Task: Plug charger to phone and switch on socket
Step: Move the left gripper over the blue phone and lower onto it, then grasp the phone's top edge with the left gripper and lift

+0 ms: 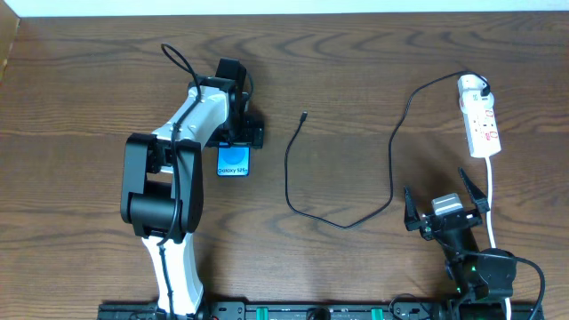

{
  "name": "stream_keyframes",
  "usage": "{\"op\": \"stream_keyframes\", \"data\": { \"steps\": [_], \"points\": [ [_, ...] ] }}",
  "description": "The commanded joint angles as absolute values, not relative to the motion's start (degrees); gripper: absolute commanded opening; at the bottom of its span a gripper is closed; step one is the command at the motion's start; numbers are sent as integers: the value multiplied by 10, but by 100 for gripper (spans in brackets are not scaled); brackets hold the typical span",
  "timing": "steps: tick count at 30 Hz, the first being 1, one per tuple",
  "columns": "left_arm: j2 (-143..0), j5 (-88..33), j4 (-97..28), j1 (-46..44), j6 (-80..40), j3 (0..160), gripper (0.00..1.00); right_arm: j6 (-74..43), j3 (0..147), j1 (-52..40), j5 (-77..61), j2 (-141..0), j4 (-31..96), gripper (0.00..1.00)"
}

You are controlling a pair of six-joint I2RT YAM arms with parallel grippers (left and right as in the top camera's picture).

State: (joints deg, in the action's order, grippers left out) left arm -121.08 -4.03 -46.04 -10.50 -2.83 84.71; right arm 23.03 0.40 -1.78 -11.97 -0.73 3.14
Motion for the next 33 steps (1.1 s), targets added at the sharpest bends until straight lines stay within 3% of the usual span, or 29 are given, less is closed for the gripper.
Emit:
{"op": "stream_keyframes", "data": {
  "steps": [1,4,8,15,33],
  "points": [
    [-1240,-60,-461,-106,-2,844,98,223,3,-23,-119,-8,34,99],
    [-1240,-60,-464,-106,-2,844,99,223,3,-23,-119,-8,34,99],
    [-1240,-60,-470,-106,-2,844,86,223,3,-23,-119,-8,34,99],
    [-1240,-60,-470,-106,-17,844,77,223,3,-23,-119,-8,34,99],
    [-1207,-60,-463,-106,-77,846,76,223,3,-23,-119,-8,34,99]
  ]
}}
